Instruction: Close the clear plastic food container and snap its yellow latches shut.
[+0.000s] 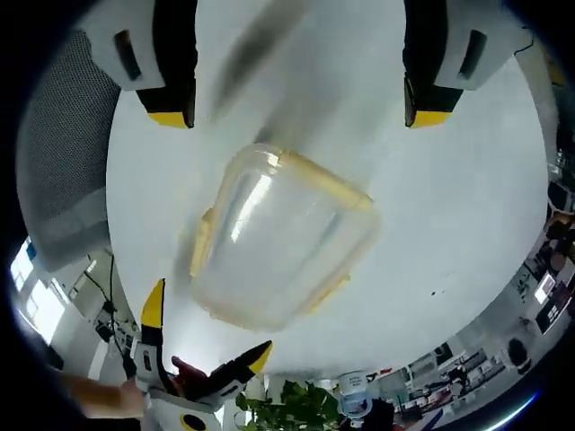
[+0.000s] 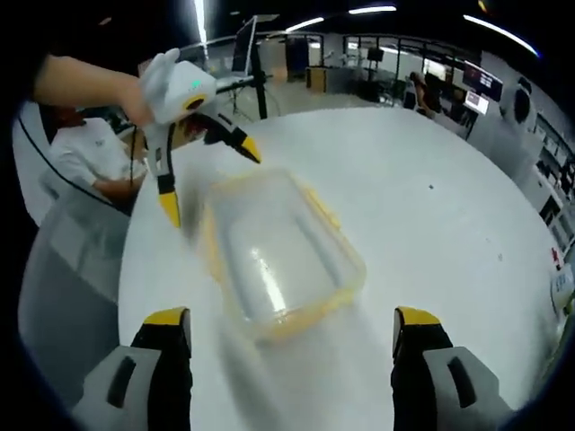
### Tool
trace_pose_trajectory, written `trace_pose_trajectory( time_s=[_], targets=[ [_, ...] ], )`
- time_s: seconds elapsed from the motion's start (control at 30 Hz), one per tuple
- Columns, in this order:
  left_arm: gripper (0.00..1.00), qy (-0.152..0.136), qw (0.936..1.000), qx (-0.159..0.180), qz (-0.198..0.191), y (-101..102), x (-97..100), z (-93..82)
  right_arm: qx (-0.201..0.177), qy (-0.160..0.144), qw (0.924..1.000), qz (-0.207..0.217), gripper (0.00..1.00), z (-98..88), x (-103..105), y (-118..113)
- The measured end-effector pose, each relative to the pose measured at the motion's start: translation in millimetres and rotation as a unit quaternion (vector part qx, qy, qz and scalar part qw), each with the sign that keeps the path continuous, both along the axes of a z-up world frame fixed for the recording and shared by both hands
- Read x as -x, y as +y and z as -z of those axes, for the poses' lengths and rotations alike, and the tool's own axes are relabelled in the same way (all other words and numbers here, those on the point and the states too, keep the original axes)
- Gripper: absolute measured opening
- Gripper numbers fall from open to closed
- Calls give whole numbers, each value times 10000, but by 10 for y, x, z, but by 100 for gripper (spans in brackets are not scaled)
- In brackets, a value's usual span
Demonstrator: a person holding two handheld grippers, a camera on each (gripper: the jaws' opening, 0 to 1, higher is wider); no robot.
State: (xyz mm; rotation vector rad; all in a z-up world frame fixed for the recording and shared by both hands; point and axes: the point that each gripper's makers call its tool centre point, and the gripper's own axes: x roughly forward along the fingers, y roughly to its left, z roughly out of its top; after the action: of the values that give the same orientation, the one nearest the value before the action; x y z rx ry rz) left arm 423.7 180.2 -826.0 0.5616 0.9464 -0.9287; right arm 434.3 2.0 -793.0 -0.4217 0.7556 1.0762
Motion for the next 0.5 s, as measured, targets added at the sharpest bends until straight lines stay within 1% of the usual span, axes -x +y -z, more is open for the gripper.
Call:
trace_pose_trajectory(
  time_s=[0.03, 0.13, 0.2, 0.33, 0.4, 0.5],
  targets=[
    [98, -9, 10000, 39, -26, 3, 8, -6, -90, -28, 9999, 57, 94, -18, 1, 5],
    [98, -23, 9999, 67, -83, 42, 25, 11, -169, -16, 9997, 182, 94, -15, 5, -15],
    [98, -27, 9997, 170, -180, 51, 28, -2, -277, 8, 9992, 293, 94, -18, 14, -23],
    [97, -60, 9981, 407, -468, 60, 11, -44, -331, -108, 9984, 438, 94, -18, 23, -48],
    [97, -131, 9976, 440, -515, 77, 14, -50, -357, -170, 9980, 498, 94, -22, 37, -55],
    [97, -131, 9971, 475, -575, 91, 46, -48, -402, -196, 9973, 577, 94, -29, 52, -69]
  ],
)
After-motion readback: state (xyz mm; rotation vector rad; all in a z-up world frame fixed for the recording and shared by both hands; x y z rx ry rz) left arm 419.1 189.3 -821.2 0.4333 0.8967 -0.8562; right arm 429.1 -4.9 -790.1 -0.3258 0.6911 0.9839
